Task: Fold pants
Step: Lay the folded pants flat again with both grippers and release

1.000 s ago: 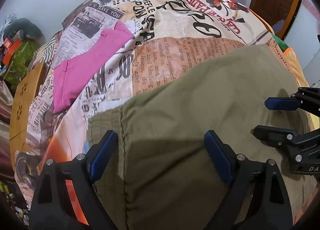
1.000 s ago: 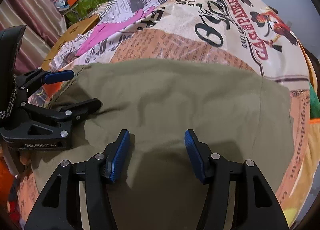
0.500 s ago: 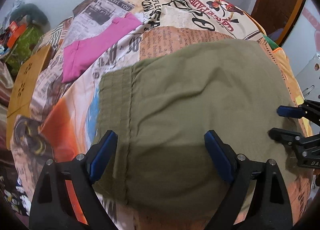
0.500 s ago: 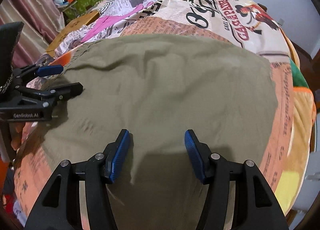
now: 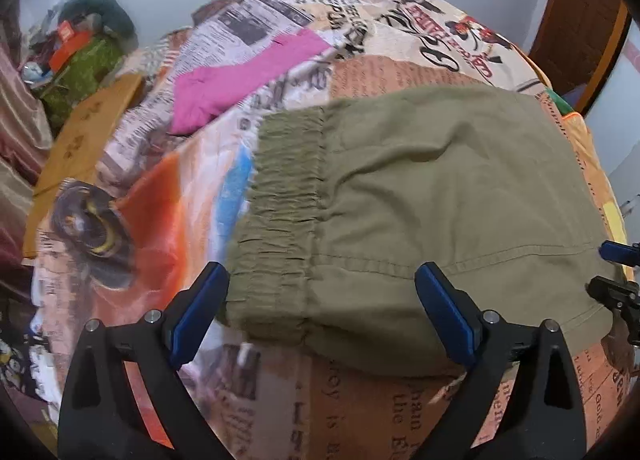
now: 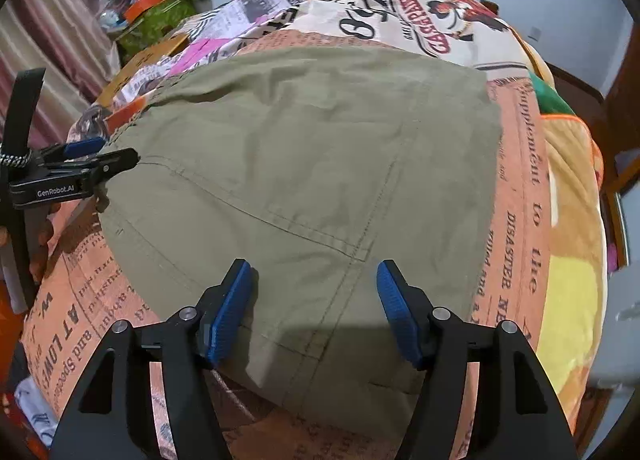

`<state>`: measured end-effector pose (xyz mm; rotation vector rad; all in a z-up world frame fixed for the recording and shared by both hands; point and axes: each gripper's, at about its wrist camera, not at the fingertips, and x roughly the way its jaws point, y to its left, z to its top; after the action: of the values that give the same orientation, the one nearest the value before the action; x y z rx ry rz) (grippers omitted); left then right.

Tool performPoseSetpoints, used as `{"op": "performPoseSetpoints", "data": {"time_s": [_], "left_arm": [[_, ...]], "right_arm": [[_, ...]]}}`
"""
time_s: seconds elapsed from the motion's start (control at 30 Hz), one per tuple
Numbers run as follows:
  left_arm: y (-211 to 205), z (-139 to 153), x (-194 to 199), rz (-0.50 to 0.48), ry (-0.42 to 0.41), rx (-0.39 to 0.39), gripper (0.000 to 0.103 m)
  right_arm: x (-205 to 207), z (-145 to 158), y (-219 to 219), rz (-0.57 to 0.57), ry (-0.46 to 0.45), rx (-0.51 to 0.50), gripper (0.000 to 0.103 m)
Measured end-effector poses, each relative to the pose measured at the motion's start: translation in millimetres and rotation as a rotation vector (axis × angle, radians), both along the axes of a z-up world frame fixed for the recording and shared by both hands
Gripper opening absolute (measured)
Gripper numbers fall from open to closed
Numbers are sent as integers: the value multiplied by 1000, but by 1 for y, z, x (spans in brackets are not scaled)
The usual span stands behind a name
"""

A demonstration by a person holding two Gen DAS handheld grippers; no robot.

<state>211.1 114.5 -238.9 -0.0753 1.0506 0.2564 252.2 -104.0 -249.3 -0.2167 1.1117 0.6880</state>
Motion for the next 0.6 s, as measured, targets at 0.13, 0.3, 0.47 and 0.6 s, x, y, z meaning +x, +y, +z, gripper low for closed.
{"op": "performPoseSetpoints", "data": {"time_s": [0.13, 0.3, 0.47, 0.6], "left_arm": [[16, 23, -18, 40, -63, -34, 97], [39, 39, -38, 72, -98, -124, 97], [43, 32, -51, 67, -70, -217, 97], [35, 18, -56, 74, -40, -269, 97]], "right_arm": [[-7, 13, -2, -3, -37, 19, 61], [-12, 34, 5, 7, -108, 53, 61], [-16, 49, 25, 34, -152, 104, 61], [-15, 42, 43, 62, -148, 103, 61]]}}
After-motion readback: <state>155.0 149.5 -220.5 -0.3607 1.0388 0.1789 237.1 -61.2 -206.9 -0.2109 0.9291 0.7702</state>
